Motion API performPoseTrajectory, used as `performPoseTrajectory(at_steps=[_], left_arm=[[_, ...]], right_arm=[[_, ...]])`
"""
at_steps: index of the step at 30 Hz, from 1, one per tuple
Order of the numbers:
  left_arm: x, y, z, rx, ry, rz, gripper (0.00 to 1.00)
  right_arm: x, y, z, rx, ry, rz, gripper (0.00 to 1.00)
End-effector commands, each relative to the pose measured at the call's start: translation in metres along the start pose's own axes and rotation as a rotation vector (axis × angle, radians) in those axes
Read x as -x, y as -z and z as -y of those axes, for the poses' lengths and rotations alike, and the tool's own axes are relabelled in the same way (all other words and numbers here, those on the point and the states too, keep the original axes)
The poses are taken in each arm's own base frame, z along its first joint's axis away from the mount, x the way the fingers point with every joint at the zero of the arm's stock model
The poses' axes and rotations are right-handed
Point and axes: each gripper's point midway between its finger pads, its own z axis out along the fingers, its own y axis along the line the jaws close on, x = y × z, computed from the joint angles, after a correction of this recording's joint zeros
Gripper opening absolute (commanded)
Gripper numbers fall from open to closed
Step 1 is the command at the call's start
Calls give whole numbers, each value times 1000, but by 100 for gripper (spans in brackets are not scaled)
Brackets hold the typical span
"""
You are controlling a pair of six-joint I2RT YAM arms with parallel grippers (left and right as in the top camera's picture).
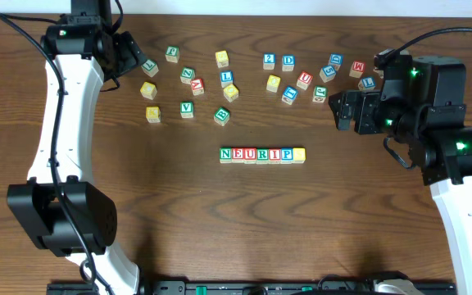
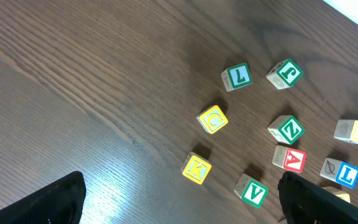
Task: Spell out NEURIPS
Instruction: 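Lift the right gripper up and away from the row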
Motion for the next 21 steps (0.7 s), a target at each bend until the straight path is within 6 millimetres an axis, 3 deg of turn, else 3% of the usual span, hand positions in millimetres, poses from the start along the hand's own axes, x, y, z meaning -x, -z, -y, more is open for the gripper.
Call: performPoseTrajectory(at_steps=[1,12,21], left_arm=[[-1,-4,-3,19,-7,-5,98],[-1,-4,-3,19,-7,-5,98],[-1,-4,-3,19,-7,-5,98]], right_arm=[[9,10,0,-6,8,38,99],[11,11,3,-29,9,46,99],[30,13,9,-69,22,126,99]])
